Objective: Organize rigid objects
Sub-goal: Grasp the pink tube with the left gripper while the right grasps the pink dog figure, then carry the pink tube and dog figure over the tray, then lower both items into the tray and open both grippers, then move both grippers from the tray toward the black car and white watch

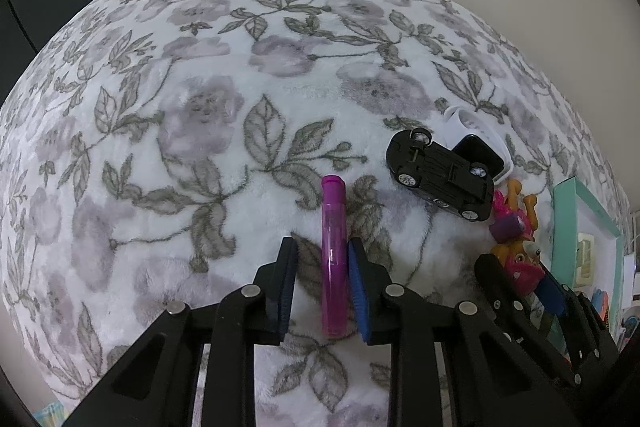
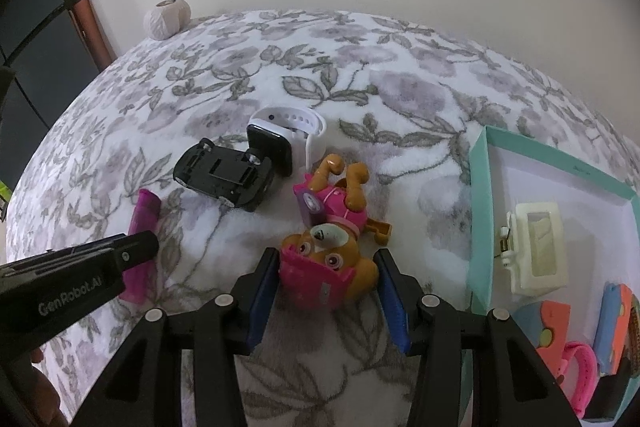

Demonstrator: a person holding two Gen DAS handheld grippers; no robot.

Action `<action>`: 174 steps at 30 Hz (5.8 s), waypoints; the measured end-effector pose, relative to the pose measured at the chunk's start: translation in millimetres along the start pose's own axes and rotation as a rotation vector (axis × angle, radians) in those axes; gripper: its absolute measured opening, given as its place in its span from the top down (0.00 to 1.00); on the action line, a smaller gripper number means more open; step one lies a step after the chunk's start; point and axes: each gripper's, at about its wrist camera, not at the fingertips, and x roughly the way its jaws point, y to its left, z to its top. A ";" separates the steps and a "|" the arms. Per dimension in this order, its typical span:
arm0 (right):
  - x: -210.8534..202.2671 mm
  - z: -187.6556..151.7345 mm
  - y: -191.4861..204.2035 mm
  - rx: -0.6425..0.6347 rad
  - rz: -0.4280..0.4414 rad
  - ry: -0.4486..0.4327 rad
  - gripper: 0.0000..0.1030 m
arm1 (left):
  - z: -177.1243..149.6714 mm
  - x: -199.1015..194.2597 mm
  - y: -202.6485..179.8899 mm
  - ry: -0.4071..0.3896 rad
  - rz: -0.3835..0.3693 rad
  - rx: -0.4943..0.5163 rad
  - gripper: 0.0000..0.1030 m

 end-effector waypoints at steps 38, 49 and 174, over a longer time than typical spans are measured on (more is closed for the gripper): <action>-70.1 19.3 -41.5 0.071 0.071 -0.022 0.55 | -0.8 -66.8 -42.5 -0.156 -0.110 0.093 0.89; -100.3 18.5 -106.2 0.207 -0.010 -0.074 0.55 | -23.3 -83.8 -106.2 -0.188 -0.191 0.273 0.89; -53.0 19.6 -55.2 0.119 -0.067 -0.044 0.00 | 33.2 15.4 -39.2 -0.047 -0.115 0.001 0.04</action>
